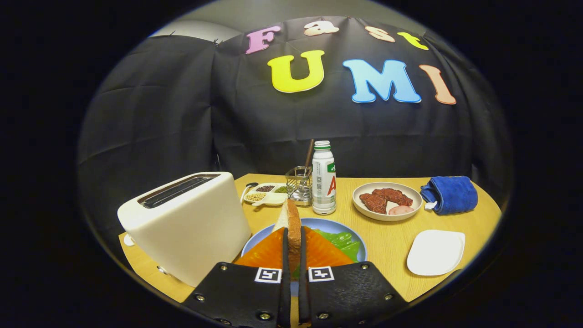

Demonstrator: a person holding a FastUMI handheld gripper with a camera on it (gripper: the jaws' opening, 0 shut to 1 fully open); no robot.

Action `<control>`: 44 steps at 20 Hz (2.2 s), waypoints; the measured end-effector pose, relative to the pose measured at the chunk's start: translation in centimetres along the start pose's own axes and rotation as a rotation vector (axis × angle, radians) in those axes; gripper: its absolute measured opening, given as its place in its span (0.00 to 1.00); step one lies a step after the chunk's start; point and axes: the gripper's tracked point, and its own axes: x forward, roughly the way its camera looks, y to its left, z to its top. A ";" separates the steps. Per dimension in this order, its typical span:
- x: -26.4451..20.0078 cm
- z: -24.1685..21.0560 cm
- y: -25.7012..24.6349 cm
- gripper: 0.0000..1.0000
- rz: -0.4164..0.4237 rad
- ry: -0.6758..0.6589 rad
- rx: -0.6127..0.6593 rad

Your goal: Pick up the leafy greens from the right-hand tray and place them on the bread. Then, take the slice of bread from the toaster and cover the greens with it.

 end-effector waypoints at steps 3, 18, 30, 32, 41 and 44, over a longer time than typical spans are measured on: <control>-0.1 -0.5 -0.7 0.11 -0.020 0.017 -0.026; 0.4 -2.2 -4.7 0.38 -0.114 0.066 -0.069; -5.1 1.6 -10.3 0.39 -0.179 -0.084 -0.038; -6.4 2.3 -12.2 0.39 -0.215 -0.111 -0.056; -10.8 3.0 -17.8 0.39 -0.278 -0.174 -0.114; -12.7 3.7 -20.1 0.39 -0.261 -0.170 -0.116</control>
